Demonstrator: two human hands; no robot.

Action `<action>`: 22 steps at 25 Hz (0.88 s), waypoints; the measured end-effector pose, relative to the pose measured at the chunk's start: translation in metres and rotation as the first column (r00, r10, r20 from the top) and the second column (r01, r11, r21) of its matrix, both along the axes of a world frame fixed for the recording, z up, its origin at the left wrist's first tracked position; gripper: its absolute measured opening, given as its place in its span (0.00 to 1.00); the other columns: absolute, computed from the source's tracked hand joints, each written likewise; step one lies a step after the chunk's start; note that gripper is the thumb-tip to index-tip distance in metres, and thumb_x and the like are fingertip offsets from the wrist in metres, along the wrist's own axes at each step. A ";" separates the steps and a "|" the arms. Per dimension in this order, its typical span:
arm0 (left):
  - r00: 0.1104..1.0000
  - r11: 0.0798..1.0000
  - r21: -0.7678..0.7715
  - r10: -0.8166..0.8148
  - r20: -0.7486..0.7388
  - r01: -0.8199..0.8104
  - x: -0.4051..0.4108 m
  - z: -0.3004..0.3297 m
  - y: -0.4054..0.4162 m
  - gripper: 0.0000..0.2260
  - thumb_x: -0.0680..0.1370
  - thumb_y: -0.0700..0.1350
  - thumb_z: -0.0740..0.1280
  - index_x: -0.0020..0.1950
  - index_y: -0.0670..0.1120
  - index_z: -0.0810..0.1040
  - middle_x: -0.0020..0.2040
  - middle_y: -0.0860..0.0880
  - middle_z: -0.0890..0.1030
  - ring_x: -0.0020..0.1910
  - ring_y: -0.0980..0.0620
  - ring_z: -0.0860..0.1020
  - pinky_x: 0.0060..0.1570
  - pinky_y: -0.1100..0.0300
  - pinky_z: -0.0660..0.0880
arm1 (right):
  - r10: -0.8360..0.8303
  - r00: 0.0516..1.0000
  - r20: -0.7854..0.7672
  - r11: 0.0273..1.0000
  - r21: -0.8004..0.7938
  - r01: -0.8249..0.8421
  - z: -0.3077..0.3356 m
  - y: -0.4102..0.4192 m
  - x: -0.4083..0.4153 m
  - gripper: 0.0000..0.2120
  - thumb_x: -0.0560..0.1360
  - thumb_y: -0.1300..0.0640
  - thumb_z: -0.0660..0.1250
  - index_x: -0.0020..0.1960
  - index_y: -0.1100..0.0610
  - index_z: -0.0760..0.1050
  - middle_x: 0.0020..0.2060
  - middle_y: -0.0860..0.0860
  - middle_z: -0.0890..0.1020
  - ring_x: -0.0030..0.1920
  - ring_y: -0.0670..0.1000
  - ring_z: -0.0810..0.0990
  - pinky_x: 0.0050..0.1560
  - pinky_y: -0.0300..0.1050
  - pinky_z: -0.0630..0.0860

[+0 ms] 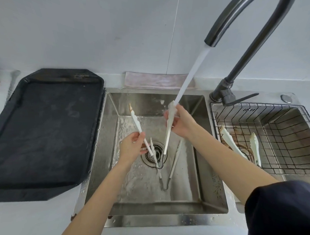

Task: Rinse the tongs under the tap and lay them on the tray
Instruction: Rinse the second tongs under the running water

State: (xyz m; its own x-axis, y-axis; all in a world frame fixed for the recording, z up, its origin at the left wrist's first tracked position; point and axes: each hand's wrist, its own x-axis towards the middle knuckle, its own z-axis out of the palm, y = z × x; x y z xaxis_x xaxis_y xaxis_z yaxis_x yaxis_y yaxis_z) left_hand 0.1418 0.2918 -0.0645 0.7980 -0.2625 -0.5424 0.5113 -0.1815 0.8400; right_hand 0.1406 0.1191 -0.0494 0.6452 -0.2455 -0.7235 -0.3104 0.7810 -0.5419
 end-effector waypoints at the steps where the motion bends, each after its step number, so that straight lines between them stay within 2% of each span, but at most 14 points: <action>1: 1.000 1.000 -0.009 0.000 -0.018 0.000 0.000 0.000 -0.001 0.05 0.79 0.44 0.62 0.46 0.44 0.75 0.41 0.44 0.79 0.39 0.51 0.80 0.27 0.68 0.78 | -0.009 1.000 0.003 1.000 0.007 0.009 0.003 0.000 -0.001 0.14 0.79 0.52 0.58 0.38 0.56 0.72 0.32 0.51 0.72 0.33 0.48 0.70 0.36 0.39 0.66; 4: 0.998 1.000 0.007 -0.019 -0.053 0.019 -0.001 -0.001 -0.005 0.08 0.79 0.44 0.61 0.41 0.48 0.75 0.41 0.44 0.80 0.39 0.50 0.80 0.27 0.67 0.79 | 0.000 1.000 -0.007 0.999 -0.038 0.000 0.007 -0.001 -0.005 0.10 0.77 0.62 0.59 0.38 0.57 0.73 0.32 0.52 0.73 0.31 0.48 0.71 0.35 0.39 0.68; 6: 0.996 0.999 0.017 -0.039 -0.079 0.041 -0.001 -0.001 -0.008 0.09 0.80 0.44 0.60 0.41 0.46 0.75 0.39 0.46 0.80 0.37 0.51 0.80 0.28 0.67 0.79 | 0.036 0.999 -0.007 0.993 -0.112 -0.036 0.006 0.000 -0.006 0.11 0.76 0.64 0.57 0.40 0.55 0.74 0.31 0.51 0.73 0.28 0.48 0.71 0.32 0.39 0.68; 10: 0.990 0.995 0.040 -0.085 -0.108 0.090 -0.002 -0.006 -0.020 0.08 0.80 0.43 0.58 0.44 0.44 0.74 0.40 0.45 0.80 0.36 0.52 0.80 0.30 0.66 0.79 | 0.052 0.998 -0.041 0.987 -0.150 -0.058 0.001 0.004 -0.017 0.12 0.79 0.56 0.58 0.39 0.57 0.73 0.32 0.52 0.74 0.27 0.48 0.71 0.24 0.37 0.68; 13: 0.980 0.993 0.024 -0.114 -0.161 0.119 -0.003 -0.008 -0.030 0.08 0.80 0.43 0.58 0.46 0.42 0.74 0.40 0.45 0.80 0.35 0.51 0.80 0.31 0.65 0.79 | 0.047 0.997 -0.067 0.988 -0.146 -0.057 -0.003 0.005 -0.036 0.15 0.79 0.49 0.57 0.41 0.59 0.73 0.32 0.52 0.74 0.29 0.48 0.72 0.30 0.39 0.70; 15: 0.967 0.987 0.010 -0.152 -0.204 0.158 -0.005 -0.009 -0.036 0.09 0.80 0.43 0.57 0.46 0.41 0.74 0.40 0.45 0.81 0.33 0.52 0.81 0.31 0.64 0.80 | 0.047 0.997 -0.069 0.980 -0.189 -0.059 -0.002 0.000 -0.046 0.13 0.79 0.49 0.58 0.47 0.58 0.73 0.33 0.51 0.73 0.28 0.47 0.70 0.29 0.39 0.69; 18: 0.934 0.982 -0.087 -0.187 -0.306 0.168 -0.009 -0.007 -0.049 0.11 0.81 0.42 0.57 0.60 0.41 0.72 0.42 0.45 0.81 0.31 0.53 0.83 0.33 0.61 0.81 | 0.022 0.996 -0.084 0.953 -0.299 -0.046 0.008 -0.008 -0.054 0.13 0.79 0.51 0.59 0.56 0.59 0.73 0.35 0.52 0.74 0.30 0.48 0.71 0.32 0.40 0.71; 20: 0.915 0.978 -0.134 -0.198 -0.352 0.160 -0.010 -0.005 -0.059 0.15 0.81 0.41 0.56 0.67 0.40 0.68 0.43 0.45 0.81 0.30 0.53 0.83 0.31 0.61 0.81 | 0.032 0.998 -0.051 0.932 -0.360 -0.048 0.017 -0.012 -0.058 0.09 0.80 0.55 0.58 0.55 0.58 0.73 0.37 0.53 0.74 0.32 0.48 0.71 0.34 0.41 0.72; 22: 0.905 0.975 -0.157 -0.205 -0.373 0.156 -0.010 -0.003 -0.068 0.16 0.81 0.41 0.56 0.69 0.39 0.66 0.44 0.44 0.81 0.29 0.53 0.83 0.30 0.61 0.81 | 0.074 0.997 -0.013 0.905 -0.418 -0.072 0.025 -0.016 -0.059 0.06 0.80 0.59 0.58 0.53 0.57 0.72 0.38 0.52 0.74 0.34 0.48 0.72 0.37 0.41 0.72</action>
